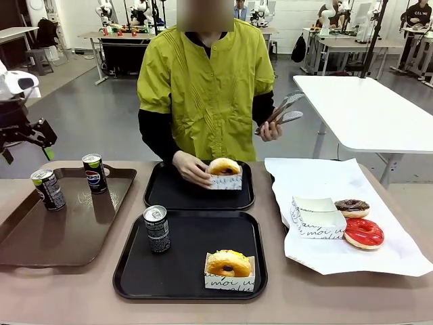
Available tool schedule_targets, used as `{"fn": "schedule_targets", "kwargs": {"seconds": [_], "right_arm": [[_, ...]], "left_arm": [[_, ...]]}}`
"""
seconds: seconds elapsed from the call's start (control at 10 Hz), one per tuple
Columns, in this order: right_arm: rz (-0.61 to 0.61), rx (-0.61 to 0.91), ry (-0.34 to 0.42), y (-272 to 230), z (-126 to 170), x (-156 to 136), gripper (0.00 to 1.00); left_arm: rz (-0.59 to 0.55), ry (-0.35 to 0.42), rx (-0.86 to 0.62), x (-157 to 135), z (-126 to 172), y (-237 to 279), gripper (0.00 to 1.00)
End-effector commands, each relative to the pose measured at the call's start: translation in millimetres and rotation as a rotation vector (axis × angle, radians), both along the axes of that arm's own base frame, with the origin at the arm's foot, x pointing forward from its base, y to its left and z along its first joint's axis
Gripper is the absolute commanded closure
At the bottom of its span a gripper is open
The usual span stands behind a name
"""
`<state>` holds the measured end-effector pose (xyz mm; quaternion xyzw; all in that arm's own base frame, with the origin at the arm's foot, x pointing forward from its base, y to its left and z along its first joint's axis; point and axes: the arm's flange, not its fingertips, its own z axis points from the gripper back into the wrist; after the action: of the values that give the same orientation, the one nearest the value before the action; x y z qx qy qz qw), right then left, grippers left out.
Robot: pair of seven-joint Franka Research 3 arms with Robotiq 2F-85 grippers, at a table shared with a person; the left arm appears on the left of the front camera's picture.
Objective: Set up donuts and drinks on trays.
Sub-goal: Pick up one Pepsi coke from the Handle tray and place it on the Flat Tray without a Pepsi coke.
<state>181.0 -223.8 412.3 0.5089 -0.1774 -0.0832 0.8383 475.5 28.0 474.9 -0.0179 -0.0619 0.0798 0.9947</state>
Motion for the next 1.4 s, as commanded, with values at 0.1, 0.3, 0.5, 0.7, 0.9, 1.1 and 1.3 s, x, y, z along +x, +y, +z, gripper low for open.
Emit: {"fn": "schedule_targets", "kwargs": {"seconds": [0.1,0.3,0.5,0.7,0.9,1.1,1.3], "right_arm": [[0.003,0.014,-0.022,1,0,0,0.00],[0.003,0.014,-0.022,1,0,0,0.00],[0.003,0.014,-0.022,1,0,0,0.00],[0.003,0.014,-0.022,1,0,0,0.00],[0.003,0.014,-0.022,1,0,0,0.00],[0.003,0.014,-0.022,1,0,0,0.00],[0.003,0.014,-0.022,1,0,0,0.00]], "left_arm": [[-0.049,-0.006,0.016,15,-21,10,0.00],[-0.077,-0.013,0.025,20,-29,15,0.00],[-0.078,0.001,0.016,24,-42,22,0.00],[-0.089,0.030,0.010,34,-53,25,0.00],[-0.090,0.065,0.012,35,-67,26,0.00],[-0.100,0.089,0.022,38,-75,23,0.00],[-0.102,0.091,0.022,38,-83,22,0.00]]}}
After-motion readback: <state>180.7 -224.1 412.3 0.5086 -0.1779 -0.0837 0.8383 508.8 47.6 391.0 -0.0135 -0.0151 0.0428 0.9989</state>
